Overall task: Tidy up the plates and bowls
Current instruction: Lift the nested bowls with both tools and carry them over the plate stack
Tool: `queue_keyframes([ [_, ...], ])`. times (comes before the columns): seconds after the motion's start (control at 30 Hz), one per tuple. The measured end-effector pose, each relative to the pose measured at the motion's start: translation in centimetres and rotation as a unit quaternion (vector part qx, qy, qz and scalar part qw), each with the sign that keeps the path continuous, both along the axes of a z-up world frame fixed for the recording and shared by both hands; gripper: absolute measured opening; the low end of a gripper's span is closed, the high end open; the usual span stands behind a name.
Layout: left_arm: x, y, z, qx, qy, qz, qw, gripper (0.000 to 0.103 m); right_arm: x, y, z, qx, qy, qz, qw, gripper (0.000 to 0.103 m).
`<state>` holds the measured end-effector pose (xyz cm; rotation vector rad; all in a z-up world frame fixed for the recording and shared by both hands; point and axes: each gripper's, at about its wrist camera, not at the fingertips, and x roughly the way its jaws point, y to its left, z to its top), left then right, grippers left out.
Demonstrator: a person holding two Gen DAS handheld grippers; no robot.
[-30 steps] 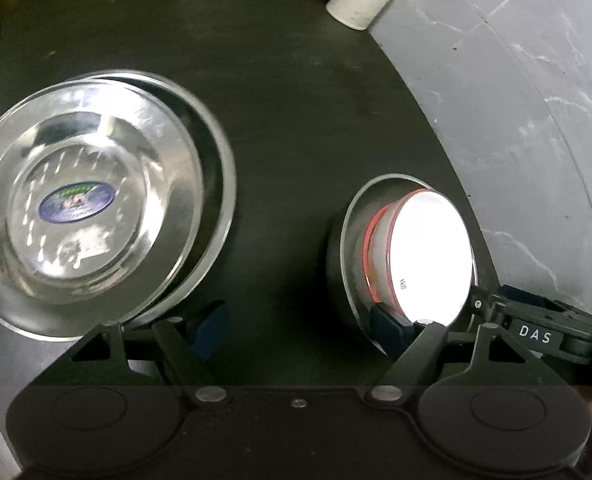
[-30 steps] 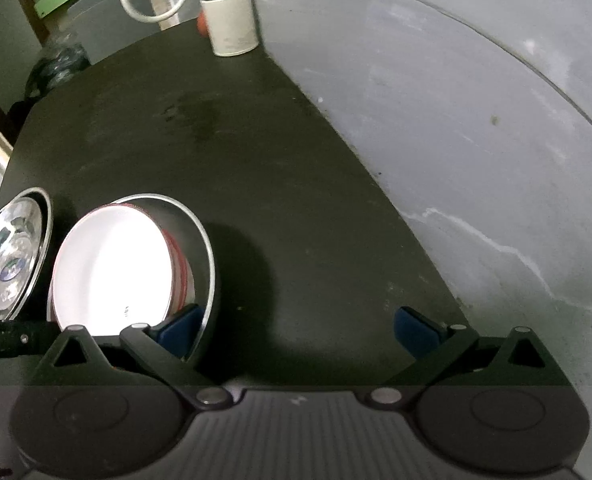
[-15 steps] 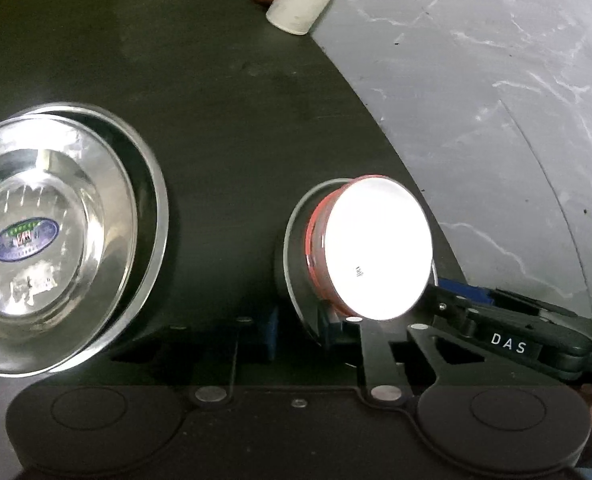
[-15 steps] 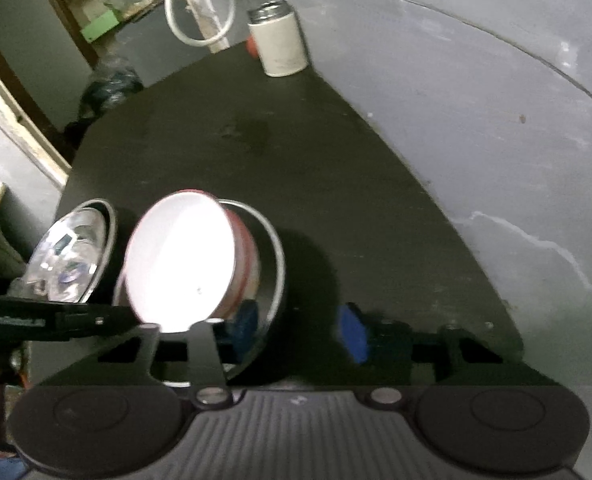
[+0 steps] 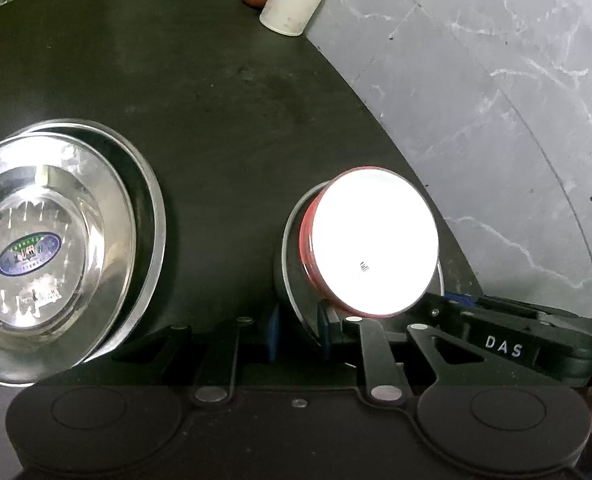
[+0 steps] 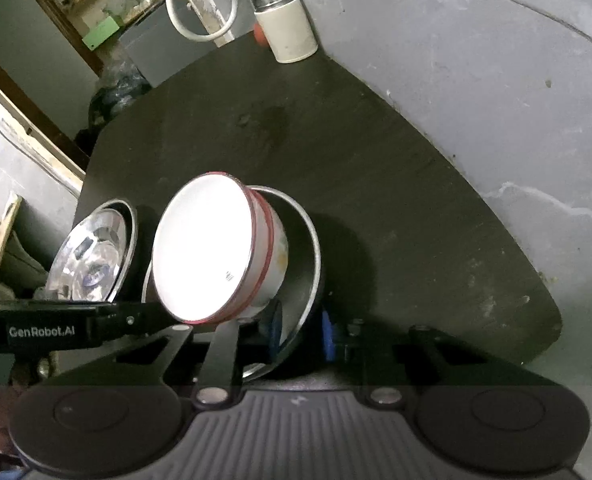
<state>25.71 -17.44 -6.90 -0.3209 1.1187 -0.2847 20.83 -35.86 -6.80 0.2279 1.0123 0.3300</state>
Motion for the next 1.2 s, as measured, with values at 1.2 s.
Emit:
queue_keyframes([
  [1.2,-0.7,0.6,-0.8,-0.017,-0.020,-0.016,0.9995,0.022,-1.3,1.0,-0.3,-0.030,-0.030,0.019,0.999,0.027],
])
